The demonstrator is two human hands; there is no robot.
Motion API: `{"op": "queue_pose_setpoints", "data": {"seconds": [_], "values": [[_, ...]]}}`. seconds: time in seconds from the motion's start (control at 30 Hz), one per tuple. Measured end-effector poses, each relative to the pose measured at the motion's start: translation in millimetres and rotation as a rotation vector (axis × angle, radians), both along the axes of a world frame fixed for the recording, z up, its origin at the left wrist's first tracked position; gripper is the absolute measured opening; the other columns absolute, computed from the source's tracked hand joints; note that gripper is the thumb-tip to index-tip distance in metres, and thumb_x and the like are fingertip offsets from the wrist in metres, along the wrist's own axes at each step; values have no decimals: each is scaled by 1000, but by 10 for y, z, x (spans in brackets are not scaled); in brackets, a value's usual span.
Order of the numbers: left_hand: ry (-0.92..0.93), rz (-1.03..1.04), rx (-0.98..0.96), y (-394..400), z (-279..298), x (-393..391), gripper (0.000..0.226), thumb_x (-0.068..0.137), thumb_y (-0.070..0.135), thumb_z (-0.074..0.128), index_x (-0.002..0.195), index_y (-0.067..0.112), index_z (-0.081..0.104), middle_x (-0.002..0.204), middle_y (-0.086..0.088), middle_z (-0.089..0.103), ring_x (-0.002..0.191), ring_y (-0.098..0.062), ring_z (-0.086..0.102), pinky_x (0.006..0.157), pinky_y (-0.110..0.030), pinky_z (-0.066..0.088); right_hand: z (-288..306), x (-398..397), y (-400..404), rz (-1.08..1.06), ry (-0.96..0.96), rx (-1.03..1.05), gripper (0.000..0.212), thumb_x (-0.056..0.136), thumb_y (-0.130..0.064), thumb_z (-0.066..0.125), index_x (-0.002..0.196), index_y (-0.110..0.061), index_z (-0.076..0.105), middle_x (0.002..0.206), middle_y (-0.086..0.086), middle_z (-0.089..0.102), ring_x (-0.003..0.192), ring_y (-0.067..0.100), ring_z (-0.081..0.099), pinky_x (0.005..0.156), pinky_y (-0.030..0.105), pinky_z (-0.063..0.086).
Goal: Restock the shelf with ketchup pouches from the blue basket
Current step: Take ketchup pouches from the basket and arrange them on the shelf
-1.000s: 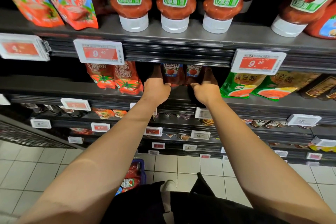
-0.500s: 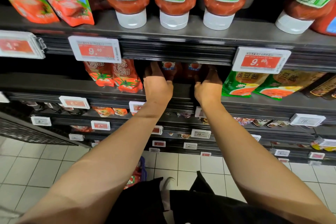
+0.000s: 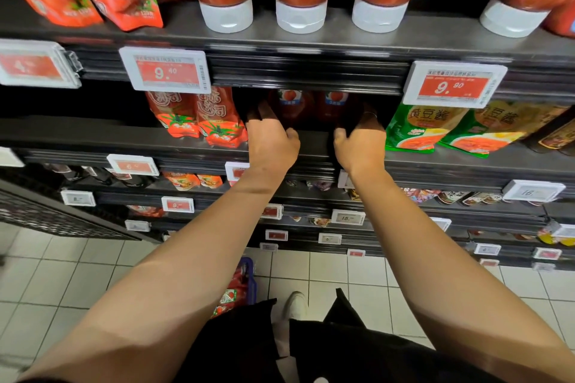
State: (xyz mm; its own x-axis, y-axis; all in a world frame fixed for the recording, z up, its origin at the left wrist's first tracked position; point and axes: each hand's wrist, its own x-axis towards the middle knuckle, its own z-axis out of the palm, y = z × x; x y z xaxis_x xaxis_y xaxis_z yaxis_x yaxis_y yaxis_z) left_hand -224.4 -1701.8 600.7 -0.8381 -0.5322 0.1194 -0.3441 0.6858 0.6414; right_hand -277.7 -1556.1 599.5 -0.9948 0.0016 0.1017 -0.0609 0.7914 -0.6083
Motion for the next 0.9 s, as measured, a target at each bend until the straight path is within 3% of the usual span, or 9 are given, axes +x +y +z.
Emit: {"op": "queue_pose_setpoints", "data": {"seconds": [0.23, 0.37, 0.43, 0.57, 0.63, 0.7, 0.77, 0.8, 0.9], "values": [[83, -179, 4, -22, -82, 366, 48, 86, 10, 69, 128, -4, 50, 128, -17, 47, 121, -30, 48, 107, -35, 42, -7, 352, 163, 71, 45, -71, 47, 89, -16, 64, 134, -7, 54, 124, 18, 59, 117, 34, 55, 99, 35, 43], [154, -296, 35, -227, -142, 714, 38, 88, 5, 65, 126, 5, 60, 128, -9, 51, 116, -16, 51, 98, -1, 29, -87, 611, 262, 69, 81, -173, 38, 86, -12, 65, 124, -13, 59, 121, 8, 60, 111, 24, 59, 98, 24, 43], [196, -346, 26, -409, -184, 898, 32, 85, 2, 64, 116, 10, 65, 121, -4, 54, 105, -3, 47, 91, 5, 27, -145, 783, 283, 32, 125, -242, 36, 84, -14, 65, 120, -17, 60, 117, 3, 59, 105, 20, 60, 94, 26, 48], [221, -358, 20, -983, -331, 1299, 25, 83, 4, 62, 102, 20, 67, 108, 6, 54, 93, -1, 50, 91, -6, 40, -273, 1211, 225, -11, 177, -296, 33, 81, -25, 61, 114, -28, 58, 114, 0, 58, 97, 20, 61, 86, 35, 54], [151, -306, 26, -1355, -498, 1530, 24, 83, 8, 62, 99, 25, 66, 105, 8, 56, 92, 4, 48, 86, -1, 36, -415, 1442, 127, -46, 112, -278, 32, 81, -24, 65, 112, -26, 59, 110, 5, 63, 96, 25, 63, 88, 41, 54], [5, -245, 61, -1738, -750, 1767, 25, 85, 12, 66, 101, 30, 64, 106, 9, 58, 94, -1, 52, 87, -8, 38, -582, 1714, -19, -94, 16, -307, 31, 82, -18, 69, 111, -23, 59, 108, 5, 64, 98, 23, 63, 89, 29, 52], [-177, -207, 131, -2075, -1019, 1998, 20, 85, 16, 69, 102, 27, 68, 109, 4, 65, 99, -14, 63, 92, -23, 47, -760, 1967, -191, -110, -86, -302, 28, 83, -12, 71, 105, -23, 58, 105, 2, 64, 96, 20, 61, 80, 5, 43], [-272, -204, 159, -2229, -1161, 2118, 21, 86, 16, 68, 105, 24, 71, 111, -1, 69, 103, -22, 65, 95, -31, 51, -857, 2090, -296, -113, -159, -300, 25, 84, -11, 71, 101, -22, 57, 101, 2, 64, 93, 20, 61, 78, 3, 40], [-525, -190, 183, -2572, -1521, 2551, 23, 87, 16, 68, 110, 16, 70, 115, -9, 71, 110, -31, 65, 94, -33, 49, -1135, 2417, -561, -149, -409, -343, 20, 85, -11, 73, 89, -22, 57, 91, 2, 64, 86, 21, 61, 86, 27, 48]]}}
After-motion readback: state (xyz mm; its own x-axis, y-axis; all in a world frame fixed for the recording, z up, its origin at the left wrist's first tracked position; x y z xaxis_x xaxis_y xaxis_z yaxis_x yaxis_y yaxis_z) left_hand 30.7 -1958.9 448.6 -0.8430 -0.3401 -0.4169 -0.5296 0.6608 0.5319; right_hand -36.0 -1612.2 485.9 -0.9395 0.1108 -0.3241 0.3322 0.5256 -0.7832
